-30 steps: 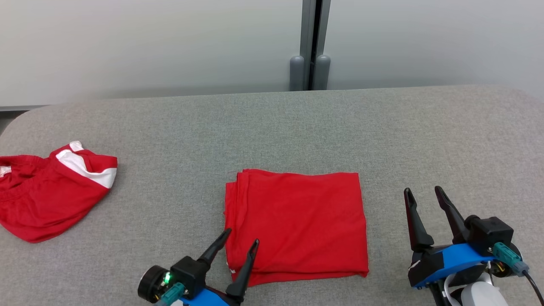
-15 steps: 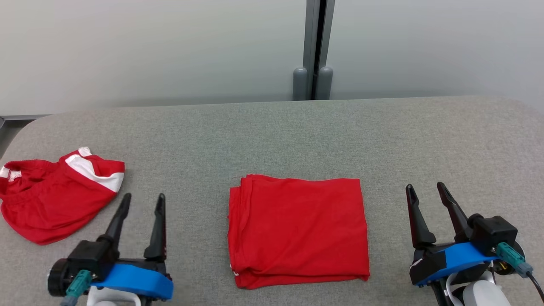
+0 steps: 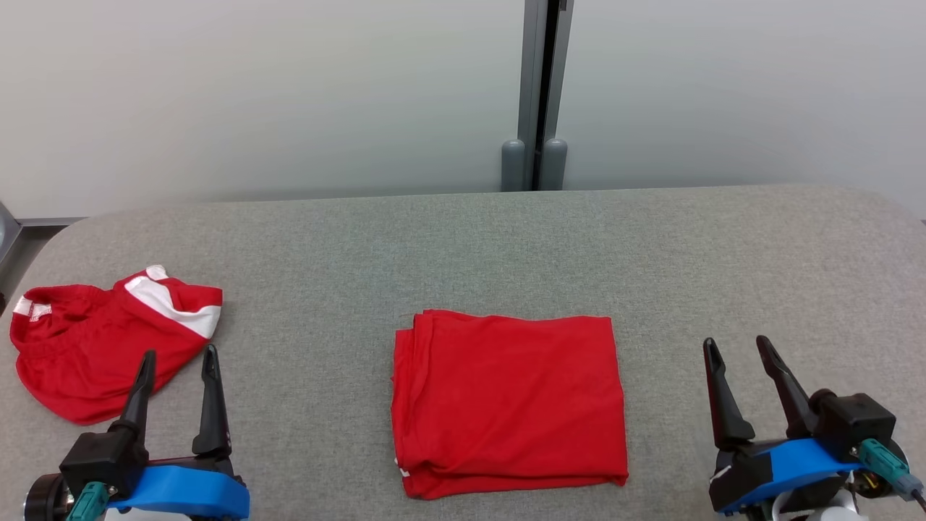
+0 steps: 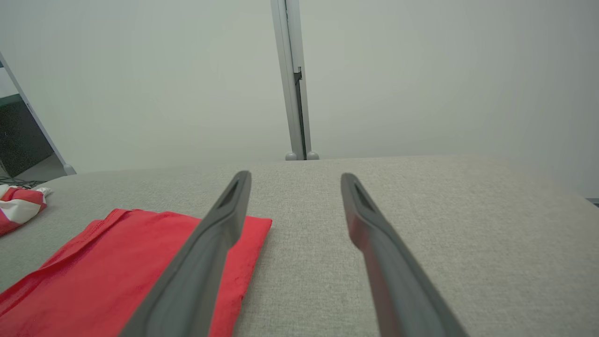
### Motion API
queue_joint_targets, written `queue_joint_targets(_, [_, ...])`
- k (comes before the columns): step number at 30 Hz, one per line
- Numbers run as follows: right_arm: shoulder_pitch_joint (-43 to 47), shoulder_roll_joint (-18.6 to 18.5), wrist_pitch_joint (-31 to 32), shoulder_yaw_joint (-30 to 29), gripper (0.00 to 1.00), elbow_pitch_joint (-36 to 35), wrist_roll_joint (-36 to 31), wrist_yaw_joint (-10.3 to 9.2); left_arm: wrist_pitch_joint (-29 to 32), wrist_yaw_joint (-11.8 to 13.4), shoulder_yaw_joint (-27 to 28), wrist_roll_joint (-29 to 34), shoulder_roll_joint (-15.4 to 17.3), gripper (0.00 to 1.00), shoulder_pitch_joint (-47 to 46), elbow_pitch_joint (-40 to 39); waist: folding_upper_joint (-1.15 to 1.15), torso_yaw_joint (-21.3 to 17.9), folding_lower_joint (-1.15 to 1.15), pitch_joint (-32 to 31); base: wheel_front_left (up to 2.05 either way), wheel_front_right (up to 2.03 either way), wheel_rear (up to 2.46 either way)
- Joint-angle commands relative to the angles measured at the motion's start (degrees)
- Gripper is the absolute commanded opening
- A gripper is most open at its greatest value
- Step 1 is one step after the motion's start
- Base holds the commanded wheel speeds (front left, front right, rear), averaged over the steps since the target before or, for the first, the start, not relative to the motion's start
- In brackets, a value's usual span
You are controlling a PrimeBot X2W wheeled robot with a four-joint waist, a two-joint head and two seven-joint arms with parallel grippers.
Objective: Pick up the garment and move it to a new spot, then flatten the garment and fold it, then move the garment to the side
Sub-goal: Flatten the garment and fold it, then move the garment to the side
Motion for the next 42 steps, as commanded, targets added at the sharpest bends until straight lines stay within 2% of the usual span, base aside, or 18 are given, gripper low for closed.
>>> queue_joint_targets(1, [1.37,-0.07,0.41,-0.28,1.0,-0.7,-0.14,0.01,-0.25,-0.2,0.52,0.48,-0.26,1.0,0.47,0.28,-0.01,-0.03,0.0,-0.14,0.0,0.0,0.0])
queue_joint_targets(12, [3.82,-0.06,3.31,-0.54,1.0,-3.34,-1.12,0.01,-0.25,-0.93,1.72,1.85,-0.65,1.0,0.41,1.94,-0.01,-0.34,0.0,-0.92,0.0,0.0,0.0])
queue_joint_targets(28, [3.47,-0.06,4.49,-0.29,1.0,-3.18,-1.24,0.01,-0.25,-1.07,2.48,2.63,-1.11,1.0,0.65,1.73,-0.01,-0.24,0.0,-1.02,0.0,0.0,0.0])
queue_joint_targets(42, [-8.4,-0.07,5.54,4.71,1.0,0.16,-2.6,0.01,-0.26,-1.64,2.48,3.08,-1.68,1.0,-1.28,1.58,-0.01,0.83,0.0,1.09,0.0,0.0,0.0])
